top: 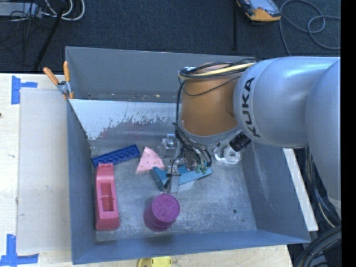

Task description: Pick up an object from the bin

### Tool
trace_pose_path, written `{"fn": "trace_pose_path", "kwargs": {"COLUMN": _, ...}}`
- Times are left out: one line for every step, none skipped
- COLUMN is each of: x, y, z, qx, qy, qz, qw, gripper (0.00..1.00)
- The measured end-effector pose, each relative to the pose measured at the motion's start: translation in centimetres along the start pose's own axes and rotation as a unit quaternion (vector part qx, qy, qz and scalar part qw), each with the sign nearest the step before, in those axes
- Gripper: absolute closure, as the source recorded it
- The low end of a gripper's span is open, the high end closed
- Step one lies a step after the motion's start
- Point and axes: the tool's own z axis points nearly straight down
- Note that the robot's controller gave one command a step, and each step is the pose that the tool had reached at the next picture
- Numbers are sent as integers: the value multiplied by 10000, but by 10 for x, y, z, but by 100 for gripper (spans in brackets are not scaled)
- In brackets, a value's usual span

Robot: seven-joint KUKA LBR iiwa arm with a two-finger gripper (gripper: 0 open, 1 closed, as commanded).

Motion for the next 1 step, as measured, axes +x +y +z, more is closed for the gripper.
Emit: {"fn": "trace_pose_path", "kwargs": {"x": -2, "y": 0, "z": -5, "qx": -4, "qy": -36, "qz": 10, "qw": 10000, "gripper": 0}}
